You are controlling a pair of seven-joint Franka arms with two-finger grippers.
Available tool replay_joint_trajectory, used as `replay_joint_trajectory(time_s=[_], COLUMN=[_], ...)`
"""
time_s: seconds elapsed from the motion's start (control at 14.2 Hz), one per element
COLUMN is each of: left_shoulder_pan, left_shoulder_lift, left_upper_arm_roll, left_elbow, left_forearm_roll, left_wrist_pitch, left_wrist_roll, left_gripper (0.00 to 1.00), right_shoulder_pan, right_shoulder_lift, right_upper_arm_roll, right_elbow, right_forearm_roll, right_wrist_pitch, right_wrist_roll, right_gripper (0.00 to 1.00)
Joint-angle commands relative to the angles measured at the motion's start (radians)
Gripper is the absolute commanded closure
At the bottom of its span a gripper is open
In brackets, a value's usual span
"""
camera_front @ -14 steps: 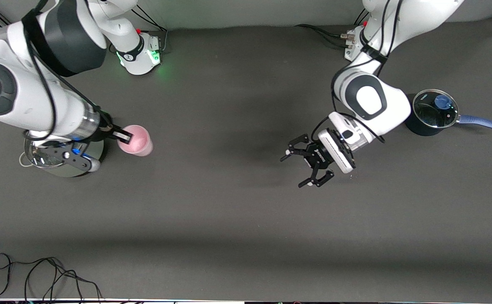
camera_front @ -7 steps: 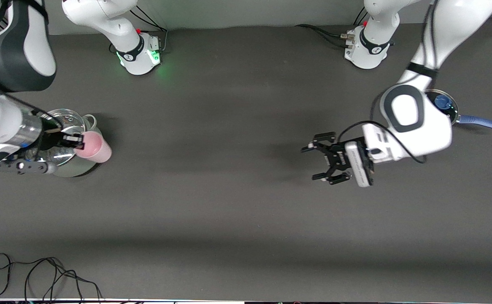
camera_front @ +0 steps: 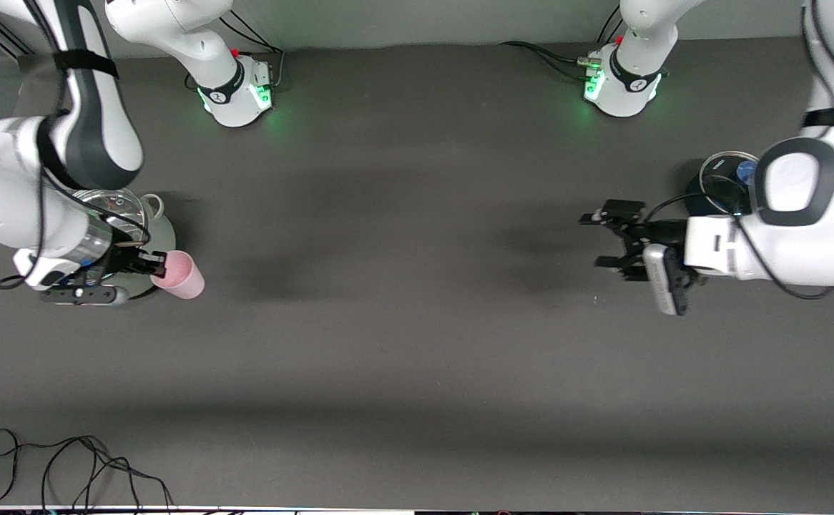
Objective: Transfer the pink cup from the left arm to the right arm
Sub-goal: 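Lower the cup with the right gripper while the left gripper retracts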
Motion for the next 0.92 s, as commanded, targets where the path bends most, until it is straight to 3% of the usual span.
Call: replay_joint_trajectory(time_s=[0.0,0.14,0.42,0.71,0.85], left_shoulder_pan=[0.02,0.02,0.02,0.032,0.046], left_shoulder_lift=[-0.02,-0.02,-0.052,-0.098,-0.158], left_upper_arm_roll=[0.002,0.002,0.003,0.003,0.009], left_elbow=[0.097,0.188,0.287,0.302,0.244], left_forearm_roll=[0.135,0.265,0.47,0.624,0.674], left_wrist_pitch=[-0.144,-0.255,-0.387,-0.436,-0.393], left_wrist_roll=[-0.119,-0.175,-0.371,-0.558,-0.562], left_gripper=[0.0,0.0,0.0,0.0,0.0], right_shoulder_pan=[0.007,0.007,0.009,0.01,0.01], right_shoulder_lift=[-0.051,-0.022,0.018,0.067,0.08], right_upper_arm_roll=[0.001,0.001,0.002,0.004,0.004], right_elbow=[-0.163,-0.237,-0.306,-0.341,-0.341], right_forearm_roll=[-0.022,-0.022,-0.012,-0.01,-0.01], right_wrist_pitch=[0.176,0.313,0.439,0.522,0.531], right_wrist_roll=[-0.013,-0.012,-0.006,-0.003,-0.003], right_gripper=[1.0,1.0,1.0,1.0,1.0])
